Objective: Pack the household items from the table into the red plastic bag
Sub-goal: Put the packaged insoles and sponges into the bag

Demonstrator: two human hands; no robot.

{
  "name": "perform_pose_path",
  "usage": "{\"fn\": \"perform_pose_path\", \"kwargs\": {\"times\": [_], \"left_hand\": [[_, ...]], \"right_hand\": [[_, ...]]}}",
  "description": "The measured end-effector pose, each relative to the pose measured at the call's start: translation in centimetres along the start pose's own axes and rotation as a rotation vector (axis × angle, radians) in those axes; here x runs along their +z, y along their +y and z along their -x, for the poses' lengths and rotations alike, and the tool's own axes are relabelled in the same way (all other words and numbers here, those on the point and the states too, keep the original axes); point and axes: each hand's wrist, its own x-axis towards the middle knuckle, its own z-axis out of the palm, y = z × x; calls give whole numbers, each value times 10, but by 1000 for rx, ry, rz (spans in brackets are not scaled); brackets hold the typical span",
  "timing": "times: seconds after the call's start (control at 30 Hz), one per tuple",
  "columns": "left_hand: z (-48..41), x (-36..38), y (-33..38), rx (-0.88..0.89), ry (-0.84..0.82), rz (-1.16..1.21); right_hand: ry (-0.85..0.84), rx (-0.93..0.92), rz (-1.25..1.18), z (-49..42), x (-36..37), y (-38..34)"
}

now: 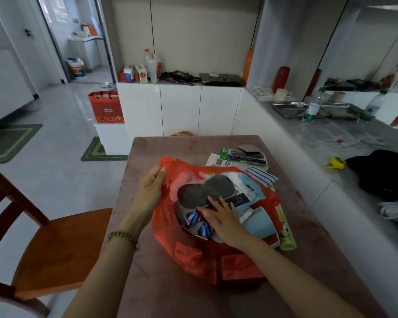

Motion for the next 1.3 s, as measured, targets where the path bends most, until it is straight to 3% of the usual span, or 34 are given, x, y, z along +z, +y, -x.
{"fn": "perform_pose_path", "kwargs": {"times": [0.2,0.3,0.4,0.57,0.83,0.93,1.0,1.07,1.3], "left_hand": [[6,1,-7,24,19,-82],[0,0,-9,34,53,-148],[-10,0,-8,105,98,-236],[-30,13,-9,142,130,-491],[-57,40,-13,50,263,-698],[-67,56,-7,185,367,-924],[-85,70,-5,307,306,-1044],[-106,90,-5,307,177,-1053],[-186,164,-65,-86,-289,-958]], "right_hand": [[-104,62,62,-42,24,-35],[17,-4,-178,-33,12,-36],[209,11,-472,-12,-16,-11],[316,123,-683,3,-72,55],[310,177,-786,-29,-89,134],[299,171,-837,-47,-100,148],[334,204,-855,-62,-109,162],[350,229,-847,-74,-119,176],[377,425,-875,-109,-127,257]]}}
